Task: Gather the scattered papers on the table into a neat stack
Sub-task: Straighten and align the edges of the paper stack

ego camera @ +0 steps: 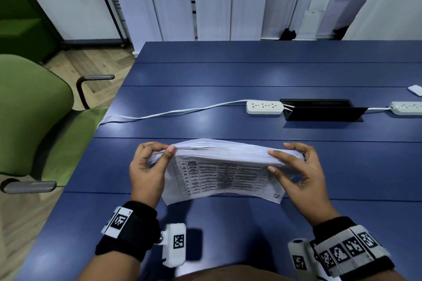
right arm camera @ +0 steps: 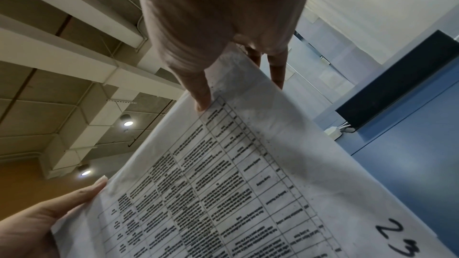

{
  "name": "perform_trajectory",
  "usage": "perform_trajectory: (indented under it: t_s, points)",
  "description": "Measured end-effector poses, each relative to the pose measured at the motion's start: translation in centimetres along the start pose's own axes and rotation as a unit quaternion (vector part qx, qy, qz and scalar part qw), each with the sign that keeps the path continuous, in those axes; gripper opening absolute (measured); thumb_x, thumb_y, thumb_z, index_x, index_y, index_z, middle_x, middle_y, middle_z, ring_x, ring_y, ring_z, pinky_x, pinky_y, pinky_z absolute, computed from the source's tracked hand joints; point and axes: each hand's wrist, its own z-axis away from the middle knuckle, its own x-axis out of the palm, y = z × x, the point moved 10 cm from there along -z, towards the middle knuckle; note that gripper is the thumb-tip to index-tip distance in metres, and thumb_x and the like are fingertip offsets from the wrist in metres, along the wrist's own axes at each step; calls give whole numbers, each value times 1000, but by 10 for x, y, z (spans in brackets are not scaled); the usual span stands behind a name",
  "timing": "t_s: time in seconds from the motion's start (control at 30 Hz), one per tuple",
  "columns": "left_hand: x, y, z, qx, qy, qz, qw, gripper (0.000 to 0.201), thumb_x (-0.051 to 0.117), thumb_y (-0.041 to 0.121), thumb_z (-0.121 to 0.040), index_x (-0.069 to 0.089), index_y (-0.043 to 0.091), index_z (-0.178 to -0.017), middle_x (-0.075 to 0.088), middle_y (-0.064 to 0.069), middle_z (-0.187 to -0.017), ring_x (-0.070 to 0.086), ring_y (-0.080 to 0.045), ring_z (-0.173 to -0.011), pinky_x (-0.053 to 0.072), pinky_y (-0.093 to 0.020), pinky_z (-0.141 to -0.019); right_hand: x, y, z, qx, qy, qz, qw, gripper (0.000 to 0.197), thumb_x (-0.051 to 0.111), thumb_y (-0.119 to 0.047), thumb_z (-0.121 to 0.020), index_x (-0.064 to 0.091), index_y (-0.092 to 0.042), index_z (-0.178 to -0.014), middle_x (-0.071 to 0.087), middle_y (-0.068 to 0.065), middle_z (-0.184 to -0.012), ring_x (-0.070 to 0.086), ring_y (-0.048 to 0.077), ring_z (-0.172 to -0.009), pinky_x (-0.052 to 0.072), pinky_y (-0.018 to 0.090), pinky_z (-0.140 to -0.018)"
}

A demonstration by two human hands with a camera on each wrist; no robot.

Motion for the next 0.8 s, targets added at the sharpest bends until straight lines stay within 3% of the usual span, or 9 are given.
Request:
perform_trajectory:
  t_s: [0.1, 0.17, 0.27, 0.4, 0.5, 0.63, 0.73, 0.8]
  points:
    - [-4, -14, -2, -42, 13, 31, 999, 14, 74, 14, -83, 61, 15, -77, 62, -2, -82, 55, -3, -73, 45, -23, -77, -1, 3, -1, 3, 1, -3, 1000, 30, 72, -20, -80, 70, -32, -108, 46, 0, -119, 48, 11, -116, 38, 15, -99]
    - [-5, -16, -1, -48, 18, 39, 998, 16, 74, 18, -84, 59, 17, -78, 59, 4, -79, 54, -7, -74, 44, -29, -77, -1, 4, -1, 10, 6, -8, 1000, 31, 72, -17, -81, 69, -32, -109, 46, 0, -118, 49, 12, -115, 38, 11, -97]
    - [-6, -16, 1, -42, 24, 51, 997, 17, 70, 21, -81, 53, 22, -81, 56, 2, -85, 54, -15, -81, 44, -31, -79, 2, 1, 0, 0, -5, 8, 1000, 32, 72, -21, -80, 70, -30, -110, 45, -1, -119, 47, 6, -116, 38, 13, -98]
    - [-13, -17, 3, -39, 61, 64, 995, 17, 66, 21, -78, 53, 25, -87, 55, 5, -91, 53, -10, -85, 42, -27, -83, -1, 1, 0, 5, 1, 8, 1000, 41, 76, -17, -79, 67, -35, -115, 45, -3, -116, 48, 6, -115, 39, 17, -99]
    - [-5, -16, 6, -39, 29, 51, 998, 16, 68, 20, -78, 57, 19, -90, 60, 6, -91, 57, -8, -83, 45, -27, -82, 3, -8, 1, -30, -23, 48, 998, 33, 74, -27, -82, 69, -35, -114, 49, -6, -109, 53, 12, -106, 45, 24, -91]
    - [-7, -17, 4, -37, 52, 71, 995, 18, 69, 22, -79, 58, 23, -92, 59, 6, -94, 56, -9, -86, 45, -26, -85, 2, -11, -5, -47, -44, 120, 991, 39, 66, -38, -83, 63, -39, -122, 50, -11, -95, 55, 12, -89, 50, 36, -76]
    - [-1, -13, 4, -31, 41, 59, 997, 23, 77, 12, -80, 60, 16, -94, 59, 5, -91, 57, -3, -82, 47, -16, -80, 3, -17, -6, -63, -62, 148, 985, 46, 65, -44, -80, 61, -39, -126, 52, -12, -93, 54, 13, -87, 49, 33, -74]
    - [-12, -23, 0, -57, 86, 79, 992, 25, 79, 14, -77, 60, 19, -93, 57, 6, -88, 54, -2, -78, 45, -19, -78, 2, -15, -5, -50, -62, 137, 987, 50, 71, -45, -78, 60, -39, -126, 52, -14, -93, 54, 10, -87, 47, 26, -76]
